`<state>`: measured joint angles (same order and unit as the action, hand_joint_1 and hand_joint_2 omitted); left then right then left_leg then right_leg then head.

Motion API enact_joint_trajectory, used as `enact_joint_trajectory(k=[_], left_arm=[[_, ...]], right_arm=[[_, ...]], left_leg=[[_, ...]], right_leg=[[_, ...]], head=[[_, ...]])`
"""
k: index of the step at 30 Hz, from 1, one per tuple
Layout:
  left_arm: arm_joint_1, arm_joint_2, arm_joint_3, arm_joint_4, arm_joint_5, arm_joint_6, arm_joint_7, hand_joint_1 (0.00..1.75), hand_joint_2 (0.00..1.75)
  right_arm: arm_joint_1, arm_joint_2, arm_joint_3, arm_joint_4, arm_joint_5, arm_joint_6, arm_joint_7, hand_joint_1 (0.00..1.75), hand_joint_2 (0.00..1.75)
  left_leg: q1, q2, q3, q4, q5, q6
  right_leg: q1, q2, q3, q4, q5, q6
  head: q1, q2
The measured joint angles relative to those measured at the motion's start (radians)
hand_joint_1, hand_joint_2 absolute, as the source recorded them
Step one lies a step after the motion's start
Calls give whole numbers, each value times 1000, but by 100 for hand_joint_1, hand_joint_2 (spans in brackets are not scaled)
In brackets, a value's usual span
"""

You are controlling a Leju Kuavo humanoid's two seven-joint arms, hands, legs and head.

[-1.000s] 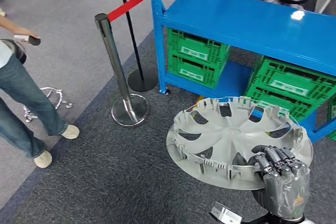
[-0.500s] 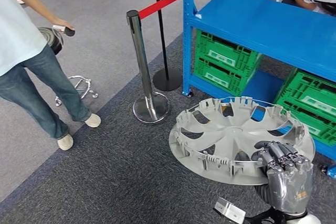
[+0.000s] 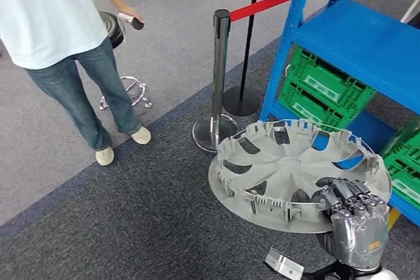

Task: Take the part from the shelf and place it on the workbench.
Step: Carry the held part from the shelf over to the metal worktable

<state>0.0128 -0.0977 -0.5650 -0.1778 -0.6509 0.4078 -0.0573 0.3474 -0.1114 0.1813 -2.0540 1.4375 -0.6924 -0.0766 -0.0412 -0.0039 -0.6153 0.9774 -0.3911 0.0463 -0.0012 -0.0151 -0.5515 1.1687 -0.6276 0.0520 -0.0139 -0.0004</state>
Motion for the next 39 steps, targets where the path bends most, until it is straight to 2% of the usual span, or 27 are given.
enact_joint_trajectory(k=[2,3,4,5,6,7,9,11,13,15,17,18,19,20,22,24,26,27,29,31,32,33,34,35,36,38,39], left_arm=[[-2,-2,-1,0,-1,0,-2,0,0],[-2,-3,-1,0,-1,0,-4,0,0],[-2,-3,-1,0,-1,0,-5,0,0],[-1,-3,-1,0,-1,1,-6,0,0],[-2,-3,-1,0,-1,1,-7,0,0],[-3,-3,-1,0,-2,3,-7,0,0],[-4,-2,0,0,-2,6,-8,0,0],[0,-1,0,1,-4,10,-9,0,0],[1,-1,-1,1,-5,13,-9,0,0],[-1,-3,-1,2,-6,15,-9,0,0],[-2,-4,-1,2,-6,16,-10,0,0],[-2,-4,-1,2,-6,17,-10,0,0],[-2,-4,-1,2,-7,17,-11,0,0],[-2,-4,-1,2,-7,17,-11,0,0],[-3,-4,-1,2,-8,17,-11,0,0],[-3,-5,-2,2,-9,17,-11,0,0],[0,-5,-3,2,-9,17,-11,0,0],[2,-5,-3,2,-9,17,-11,0,0],[2,-5,-4,2,-9,17,-11,0,0],[-1,-6,-6,2,-10,17,-12,0,0],[-2,-7,-7,2,-11,16,-12,0,0],[-2,-7,-7,2,-12,15,-12,0,0],[-2,-7,-8,2,-14,14,-12,0,0],[-2,-7,-8,2,-16,13,-12,0,0],[-2,-7,-9,2,-17,13,-12,0,0],[-4,-7,-12,2,-21,11,-12,0,0],[-5,-6,-14,2,-22,10,-12,0,0]], right_arm=[[5,1,-1,0,0,0,0,175,175],[7,1,-1,0,0,0,1,175,175],[9,1,-1,0,0,0,1,175,175],[10,1,-1,0,-1,0,1,175,175],[11,1,-1,-1,-1,0,1,175,175],[11,1,-1,-1,-2,0,1,175,175],[11,3,-2,-3,-3,0,1,175,175],[11,4,-2,-4,-4,0,1,175,175],[13,5,-3,-5,-4,0,1,175,175],[16,7,-5,-7,-4,0,0,175,175],[19,8,-7,-8,-5,0,-1,175,175],[20,9,-7,-8,-5,0,-1,175,175],[21,10,-8,-8,-6,0,-2,175,175],[21,12,-8,-9,-7,0,-4,175,175],[21,15,-9,-11,-9,0,-8,175,175],[21,18,-11,-14,-11,0,-10,175,175],[20,20,-12,-15,-12,0,-12,175,175],[19,20,-12,-15,-13,0,-12,175,175],[20,22,-12,-16,-13,0,-14,175,175],[21,23,-15,-16,-15,0,-18,175,175],[21,23,-16,-15,-17,0,-22,175,175],[21,23,-18,-15,-18,0,-25,175,175],[22,24,-19,-15,-20,0,-29,175,175],[22,25,-20,-15,-21,0,-34,175,175],[22,28,-22,-15,-23,0,-39,175,175],[21,33,-28,-16,-27,0,-48,175,175],[21,36,-31,-16,-28,0,-51,175,175]], left_leg=[[1,-26,2,1,-2,3],[2,-40,5,1,-3,3],[4,-55,8,2,-4,2],[6,-70,11,5,-6,-1],[9,-84,13,10,-9,-6],[10,-98,11,19,-13,-11],[11,-120,1,30,-13,-20],[13,-135,-8,32,-9,-28],[11,-97,-24,59,-26,-41],[12,-34,-72,156,-79,-56],[23,-12,-137,280,-125,-66],[28,-9,-153,309,-127,-69],[31,-7,-151,302,-110,-70],[34,-1,-128,258,-80,-71],[30,38,-56,124,-24,-66],[22,68,-15,46,-13,-56],[19,54,-11,34,-19,-43],[20,43,-8,30,-19,-37],[25,20,0,21,-17,-24],[26,-3,4,20,-18,-15],[25,-17,6,20,-20,-12],[24,-30,8,20,-21,-11],[23,-45,11,20,-23,-10],[24,-60,15,20,-24,-11],[25,-75,20,21,-27,-13],[23,-101,22,27,-32,-21],[23,-113,19,29,-32,-26]], right_leg=[[0,15,-77,125,-33,5],[-1,16,-98,142,-22,9],[-3,17,-99,121,9,13],[-7,24,-82,65,54,18],[-12,43,-59,0,94,23],[-18,66,-34,-62,119,25],[-21,95,-8,-119,129,15],[-19,80,-2,-123,130,-5],[-21,56,1,-127,133,-18],[-21,31,5,-129,132,-28],[-20,3,7,-129,128,-31],[-21,-11,8,-129,126,-32],[-21,-25,11,-130,123,-32],[-21,-37,15,-130,121,-31],[-18,-58,23,-130,112,-23],[-14,-77,26,-133,103,-11],[-12,-96,37,-143,99,0],[-13,-91,43,-143,95,4],[-16,-46,27,-92,63,9],[-16,2,-42,38,6,9],[-15,10,-82,103,-14,9],[-15,13,-111,143,-17,9],[-14,14,-124,145,2,9],[-15,16,-115,105,40,9],[-17,28,-92,38,86,9],[-26,80,-42,-85,143,10],[-29,100,-29,-115,150,9]], head=[[2,0],[2,0],[2,0],[2,0],[2,0],[3,0],[2,0],[1,0],[-5,0],[-14,0],[-16,0],[-17,0],[-17,0],[-17,0],[-17,0],[-16,0],[-14,0],[-13,0],[-8,0],[-2,0],[1,0],[1,0],[1,0],[2,0],[2,0],[3,0],[3,0]])
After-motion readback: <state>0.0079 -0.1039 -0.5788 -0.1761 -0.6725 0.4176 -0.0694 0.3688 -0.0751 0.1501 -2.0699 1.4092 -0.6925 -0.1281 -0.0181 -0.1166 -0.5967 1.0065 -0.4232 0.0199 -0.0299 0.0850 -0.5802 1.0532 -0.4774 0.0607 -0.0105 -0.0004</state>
